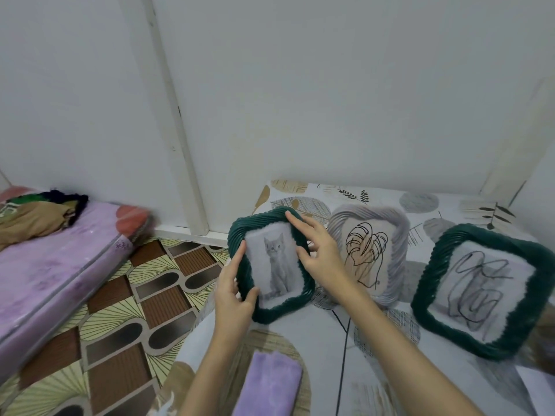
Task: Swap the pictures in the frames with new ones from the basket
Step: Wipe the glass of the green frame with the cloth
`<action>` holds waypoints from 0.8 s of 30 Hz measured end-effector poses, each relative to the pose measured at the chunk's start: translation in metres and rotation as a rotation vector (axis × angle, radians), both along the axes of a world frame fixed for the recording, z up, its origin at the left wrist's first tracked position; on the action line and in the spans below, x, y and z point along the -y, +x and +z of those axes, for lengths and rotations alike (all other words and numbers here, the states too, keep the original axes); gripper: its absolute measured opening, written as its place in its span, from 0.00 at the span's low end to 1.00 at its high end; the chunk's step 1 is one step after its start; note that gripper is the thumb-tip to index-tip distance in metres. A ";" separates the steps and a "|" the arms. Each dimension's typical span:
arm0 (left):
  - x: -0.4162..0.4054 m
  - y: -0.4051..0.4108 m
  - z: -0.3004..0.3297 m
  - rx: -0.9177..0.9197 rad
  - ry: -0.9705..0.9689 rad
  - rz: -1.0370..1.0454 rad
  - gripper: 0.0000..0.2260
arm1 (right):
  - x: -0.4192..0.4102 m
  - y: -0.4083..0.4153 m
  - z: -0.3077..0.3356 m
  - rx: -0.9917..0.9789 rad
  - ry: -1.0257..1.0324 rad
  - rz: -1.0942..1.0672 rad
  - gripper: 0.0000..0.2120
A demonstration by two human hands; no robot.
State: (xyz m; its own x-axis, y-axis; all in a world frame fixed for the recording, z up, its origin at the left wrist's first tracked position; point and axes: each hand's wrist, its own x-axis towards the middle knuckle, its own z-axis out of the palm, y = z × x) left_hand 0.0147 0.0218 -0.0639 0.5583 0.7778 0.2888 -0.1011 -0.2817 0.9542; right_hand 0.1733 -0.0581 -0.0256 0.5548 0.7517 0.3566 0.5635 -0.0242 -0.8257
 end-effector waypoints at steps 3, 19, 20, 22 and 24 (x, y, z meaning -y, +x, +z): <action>0.005 0.003 -0.002 -0.014 0.011 0.008 0.41 | 0.001 0.003 -0.002 0.038 -0.054 -0.034 0.36; 0.047 0.020 0.031 0.016 0.653 0.331 0.23 | 0.086 -0.006 0.010 0.135 0.139 -0.343 0.29; 0.052 0.031 0.032 0.042 0.683 0.324 0.19 | 0.097 -0.004 0.009 0.115 0.177 -0.424 0.28; 0.064 0.053 0.037 0.065 0.636 0.200 0.18 | 0.110 0.003 0.007 0.087 0.195 -0.550 0.29; 0.076 0.074 0.045 -0.019 0.502 0.013 0.21 | 0.115 0.010 0.006 0.054 0.148 -0.590 0.31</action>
State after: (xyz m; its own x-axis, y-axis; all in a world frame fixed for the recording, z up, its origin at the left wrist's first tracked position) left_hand 0.0892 -0.0539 -0.0188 0.5583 0.5521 0.6192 -0.0789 -0.7077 0.7021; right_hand 0.1836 -0.1728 -0.0199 0.8410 0.2635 0.4725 0.5307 -0.2326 -0.8150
